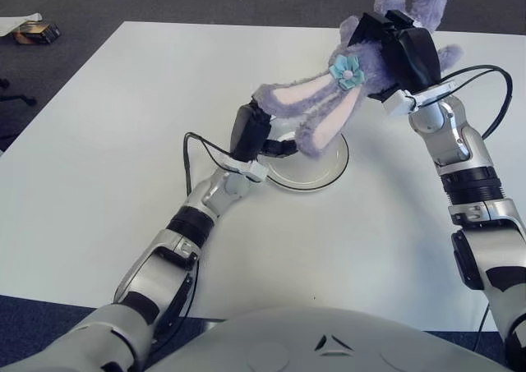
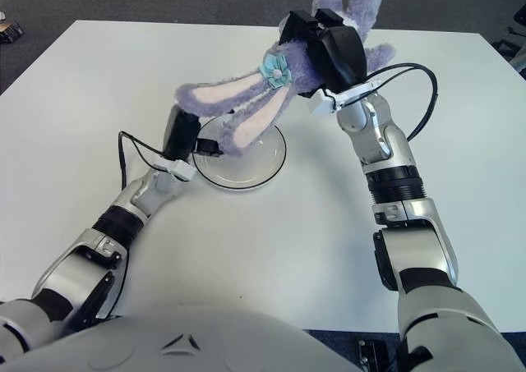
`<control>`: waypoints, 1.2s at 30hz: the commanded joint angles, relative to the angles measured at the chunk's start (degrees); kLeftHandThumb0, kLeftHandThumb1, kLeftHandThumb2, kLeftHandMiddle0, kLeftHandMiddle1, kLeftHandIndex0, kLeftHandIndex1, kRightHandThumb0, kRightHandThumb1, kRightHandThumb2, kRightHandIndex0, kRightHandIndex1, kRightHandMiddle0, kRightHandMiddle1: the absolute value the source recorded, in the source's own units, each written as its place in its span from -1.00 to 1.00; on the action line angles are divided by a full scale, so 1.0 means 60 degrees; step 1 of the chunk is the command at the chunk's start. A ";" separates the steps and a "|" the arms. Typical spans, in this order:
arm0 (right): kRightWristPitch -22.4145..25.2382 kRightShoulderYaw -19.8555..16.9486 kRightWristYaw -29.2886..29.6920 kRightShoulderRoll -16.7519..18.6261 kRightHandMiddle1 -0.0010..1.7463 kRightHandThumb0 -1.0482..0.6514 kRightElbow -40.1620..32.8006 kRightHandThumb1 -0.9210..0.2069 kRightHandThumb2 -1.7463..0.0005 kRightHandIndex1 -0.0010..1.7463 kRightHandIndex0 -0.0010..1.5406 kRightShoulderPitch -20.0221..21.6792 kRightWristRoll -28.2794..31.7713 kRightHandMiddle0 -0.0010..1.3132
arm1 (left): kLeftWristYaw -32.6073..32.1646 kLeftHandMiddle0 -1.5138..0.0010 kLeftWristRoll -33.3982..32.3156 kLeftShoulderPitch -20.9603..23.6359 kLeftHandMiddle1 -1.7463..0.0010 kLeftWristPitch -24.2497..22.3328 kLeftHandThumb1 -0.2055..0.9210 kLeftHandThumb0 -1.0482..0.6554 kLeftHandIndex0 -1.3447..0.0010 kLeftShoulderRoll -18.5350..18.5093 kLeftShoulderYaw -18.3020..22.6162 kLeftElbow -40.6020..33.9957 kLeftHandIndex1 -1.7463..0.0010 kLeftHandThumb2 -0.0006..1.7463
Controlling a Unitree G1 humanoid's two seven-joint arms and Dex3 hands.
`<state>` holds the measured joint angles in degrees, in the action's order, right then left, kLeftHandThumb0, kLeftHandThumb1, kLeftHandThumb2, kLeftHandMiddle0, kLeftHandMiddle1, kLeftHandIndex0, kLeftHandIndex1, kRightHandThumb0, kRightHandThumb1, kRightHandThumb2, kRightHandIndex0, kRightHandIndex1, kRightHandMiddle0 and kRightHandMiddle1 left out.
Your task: Put the doll into the plate.
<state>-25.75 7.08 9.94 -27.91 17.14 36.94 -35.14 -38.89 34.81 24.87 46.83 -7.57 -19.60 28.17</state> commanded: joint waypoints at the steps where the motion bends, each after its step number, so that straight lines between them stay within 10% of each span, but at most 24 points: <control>1: 0.0133 -0.0140 -0.0141 -0.0018 1.00 0.23 -0.0111 0.50 -0.81 0.93 0.06 -0.0084 0.0281 -0.14 | 0.0030 0.21 -0.0160 -0.0289 -1.00 0.0175 0.01 0.22 0.52 0.0077 0.0259 -0.0207 -1.00 0.47; 30: 0.0349 -0.0064 -0.0251 0.0073 1.00 0.23 -0.0156 0.51 -0.82 0.93 0.06 -0.0099 0.0365 -0.13 | 0.2061 0.23 -0.2089 -0.0910 -1.00 0.0099 -0.01 0.22 0.40 0.0505 0.1518 -0.1855 -0.91 0.45; 36: -0.0025 -0.0004 0.0127 0.0028 1.00 0.23 -0.0162 0.51 -0.82 0.94 0.05 -0.0070 0.0113 -0.13 | 0.3835 0.23 -0.4288 -0.0952 -1.00 -0.0452 -0.02 0.22 0.34 0.0170 0.1944 -0.1348 -0.86 0.44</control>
<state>-24.15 7.09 8.82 -27.52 17.53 36.43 -34.18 -21.26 16.56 19.57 46.56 -4.74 -10.32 17.99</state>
